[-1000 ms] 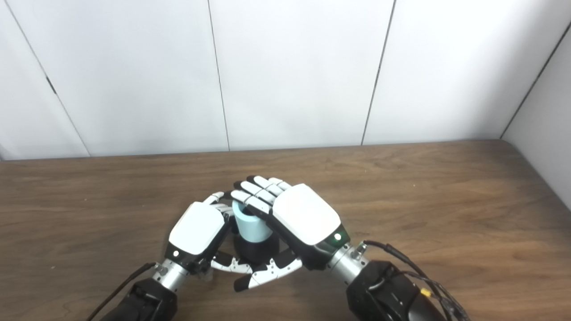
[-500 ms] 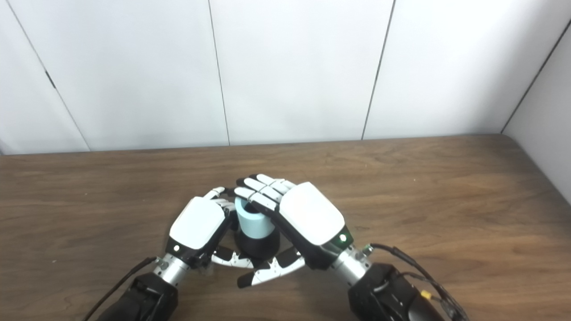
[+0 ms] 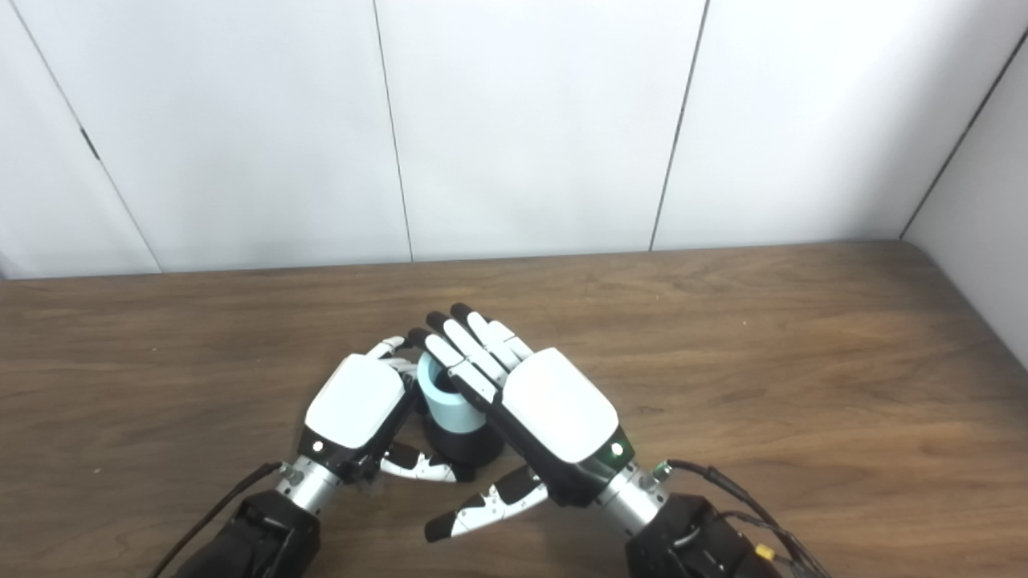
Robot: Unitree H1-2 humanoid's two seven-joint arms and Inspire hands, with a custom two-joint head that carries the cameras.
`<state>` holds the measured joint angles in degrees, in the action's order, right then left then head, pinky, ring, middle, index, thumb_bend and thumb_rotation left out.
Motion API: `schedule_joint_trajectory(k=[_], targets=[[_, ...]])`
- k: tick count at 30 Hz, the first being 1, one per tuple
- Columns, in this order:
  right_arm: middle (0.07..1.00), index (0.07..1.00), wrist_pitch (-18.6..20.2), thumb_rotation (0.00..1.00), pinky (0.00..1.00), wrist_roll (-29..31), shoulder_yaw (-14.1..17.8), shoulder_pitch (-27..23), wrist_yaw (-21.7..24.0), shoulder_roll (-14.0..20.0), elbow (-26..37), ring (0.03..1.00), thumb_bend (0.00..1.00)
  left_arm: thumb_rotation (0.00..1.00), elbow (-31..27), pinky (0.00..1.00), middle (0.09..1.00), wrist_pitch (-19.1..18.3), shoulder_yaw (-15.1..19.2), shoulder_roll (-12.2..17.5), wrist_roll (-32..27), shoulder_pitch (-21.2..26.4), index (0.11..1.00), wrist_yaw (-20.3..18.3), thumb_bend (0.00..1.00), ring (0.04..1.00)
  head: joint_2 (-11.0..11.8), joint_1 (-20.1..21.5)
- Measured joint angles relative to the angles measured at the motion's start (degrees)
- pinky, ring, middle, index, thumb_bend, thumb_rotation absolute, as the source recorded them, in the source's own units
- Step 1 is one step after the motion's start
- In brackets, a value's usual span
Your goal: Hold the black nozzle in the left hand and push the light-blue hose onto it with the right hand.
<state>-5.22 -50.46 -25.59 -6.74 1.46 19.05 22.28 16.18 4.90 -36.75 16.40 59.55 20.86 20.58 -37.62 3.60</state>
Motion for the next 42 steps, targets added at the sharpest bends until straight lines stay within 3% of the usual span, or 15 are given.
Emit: schedule_joint_trajectory(k=[3, 19, 23, 27, 35, 42], targets=[[1.0, 1.0, 0.2, 0.73, 0.99, 0.0, 0.2, -0.1, 0.5, -0.3, 0.0, 1.0, 0.92, 0.0, 0.1, 0.83, 0.399, -0.1, -0.1, 0.0, 0.0, 0.1, 0.494, 0.1, 0.5, 0.464, 0.1, 0.0], [1.0, 1.0, 4.1, 0.79, 0.99, -2.7, 2.1, -1.0, 2.9, -2.2, -0.1, 1.0, 0.91, 0.0, -0.1, 0.84, 0.389, -0.3, -0.3, 0.0, 0.0, 0.1, 0.503, -0.1, 0.5, 0.461, 0.4, -0.1], [0.967, 0.952, 1.5, 0.72, 0.86, -2.3, 3.0, 0.1, -1.4, -3.6, -2.1, 0.955, 0.89, 0.0, -0.3, 0.84, 0.384, -0.6, -0.4, 0.1, 0.1, 0.1, 0.501, -0.3, 0.5, 0.459, 0.3, -0.1], [0.96, 0.957, -2.7, 0.72, 0.82, -1.9, 3.8, 2.0, -8.0, -5.5, -4.3, 0.94, 0.85, 0.0, -0.4, 0.84, 0.385, -0.5, -0.5, 0.1, 0.1, 0.1, 0.5, -0.3, 0.5, 0.459, 0.4, -0.1], [1.0, 1.0, -4.4, 0.76, 0.98, -1.4, 4.8, 2.6, -8.2, -5.7, -4.9, 1.0, 0.88, 0.0, -0.3, 0.83, 0.39, -0.5, -0.7, 0.2, 0.3, 0.1, 0.5, -0.2, 0.5, 0.46, 0.4, -0.1], [1.0, 1.0, -2.1, 0.75, 1.0, -0.6, 5.8, 2.6, -3.4, -6.2, -2.6, 1.0, 0.97, 0.0, -0.3, 0.84, 0.388, -0.5, -0.7, 0.2, 0.3, 0.1, 0.509, -0.3, 0.5, 0.457, 0.5, -0.2]])
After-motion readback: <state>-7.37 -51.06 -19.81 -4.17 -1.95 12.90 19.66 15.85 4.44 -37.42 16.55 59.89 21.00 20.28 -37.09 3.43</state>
